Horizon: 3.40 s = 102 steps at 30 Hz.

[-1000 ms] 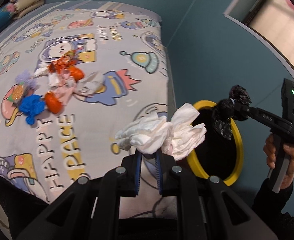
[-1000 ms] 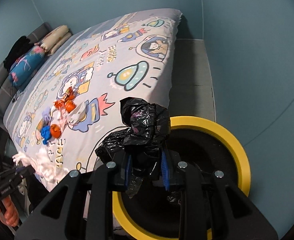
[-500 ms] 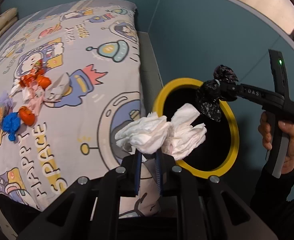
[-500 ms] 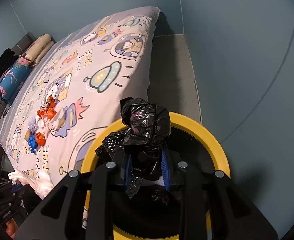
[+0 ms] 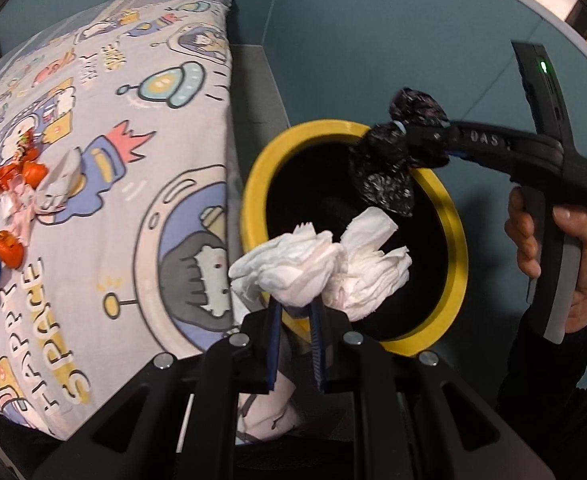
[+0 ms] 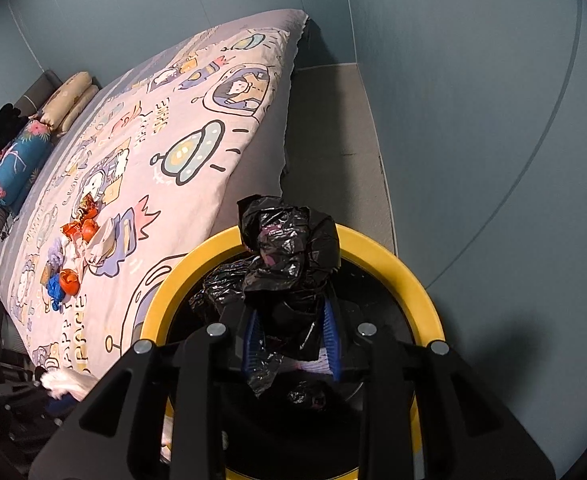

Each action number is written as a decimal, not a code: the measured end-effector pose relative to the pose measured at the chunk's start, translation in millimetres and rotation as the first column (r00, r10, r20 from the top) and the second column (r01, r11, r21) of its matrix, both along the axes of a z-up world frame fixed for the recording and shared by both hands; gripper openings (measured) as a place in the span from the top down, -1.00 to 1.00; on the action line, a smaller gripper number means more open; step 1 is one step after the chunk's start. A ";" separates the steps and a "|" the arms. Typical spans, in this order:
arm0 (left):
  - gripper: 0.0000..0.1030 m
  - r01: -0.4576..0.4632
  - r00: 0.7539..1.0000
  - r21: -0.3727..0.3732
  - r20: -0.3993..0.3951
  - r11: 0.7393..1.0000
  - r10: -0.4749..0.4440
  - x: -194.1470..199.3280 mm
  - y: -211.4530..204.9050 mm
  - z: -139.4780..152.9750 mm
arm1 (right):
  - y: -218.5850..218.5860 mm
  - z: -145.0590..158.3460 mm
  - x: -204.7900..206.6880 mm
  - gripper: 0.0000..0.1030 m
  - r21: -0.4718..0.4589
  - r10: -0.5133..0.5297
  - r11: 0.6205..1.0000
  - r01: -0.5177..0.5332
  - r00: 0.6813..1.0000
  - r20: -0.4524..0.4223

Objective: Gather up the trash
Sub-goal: 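Carry the white tissues and black bag over the yellow-rimmed bin with both tools, then open the left tool over the bin while the right tool releases the black bag, then move both open tools back over the trash pile on the bed, then grasp the green snack packet with the left tool while the right tool grasps the pale grey cloth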

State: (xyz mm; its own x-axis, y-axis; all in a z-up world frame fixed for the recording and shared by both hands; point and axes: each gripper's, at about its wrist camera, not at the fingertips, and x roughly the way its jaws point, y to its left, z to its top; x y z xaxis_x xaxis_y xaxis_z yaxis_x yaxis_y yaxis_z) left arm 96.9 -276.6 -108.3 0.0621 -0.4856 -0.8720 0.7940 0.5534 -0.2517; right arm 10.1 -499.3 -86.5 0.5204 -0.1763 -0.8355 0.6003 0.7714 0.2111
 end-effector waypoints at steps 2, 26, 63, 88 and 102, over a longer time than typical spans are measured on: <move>0.77 0.011 1.000 0.001 -0.005 1.000 -0.011 -3.1 -3.4 -2.7 | -1.0 0.1 -1.1 0.52 0.002 0.000 1.000 0.000 1.000 0.003; 0.22 -0.005 0.999 -0.048 0.036 0.999 0.007 -3.9 4.4 7.8 | -4.6 7.6 -6.9 0.18 0.045 0.004 0.999 -0.007 0.999 0.053; -0.36 -0.444 0.895 -0.045 0.035 0.895 0.445 120.1 165.3 -12.0 | 95.1 4.4 102.9 -0.50 0.039 0.278 0.960 -0.278 0.960 0.016; -0.52 -0.740 0.670 0.058 -0.026 0.670 0.742 274.8 302.7 -53.4 | 208.5 -59.7 295.3 -0.74 0.166 0.536 0.839 -0.518 0.839 -0.094; -0.52 -0.755 0.653 0.119 0.048 0.645 0.756 343.5 311.7 -70.8 | 234.1 -78.5 343.9 -0.74 0.140 0.571 0.821 -0.554 0.802 -0.177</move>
State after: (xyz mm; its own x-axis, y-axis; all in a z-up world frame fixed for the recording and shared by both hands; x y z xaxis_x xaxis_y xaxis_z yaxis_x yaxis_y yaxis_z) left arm 440.4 35.1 -179.2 0.3554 -0.1667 -0.9198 0.0855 0.9856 -0.1456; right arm 353.9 -265.2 -165.0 0.3266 0.1642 -0.9308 0.1017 0.9730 0.2073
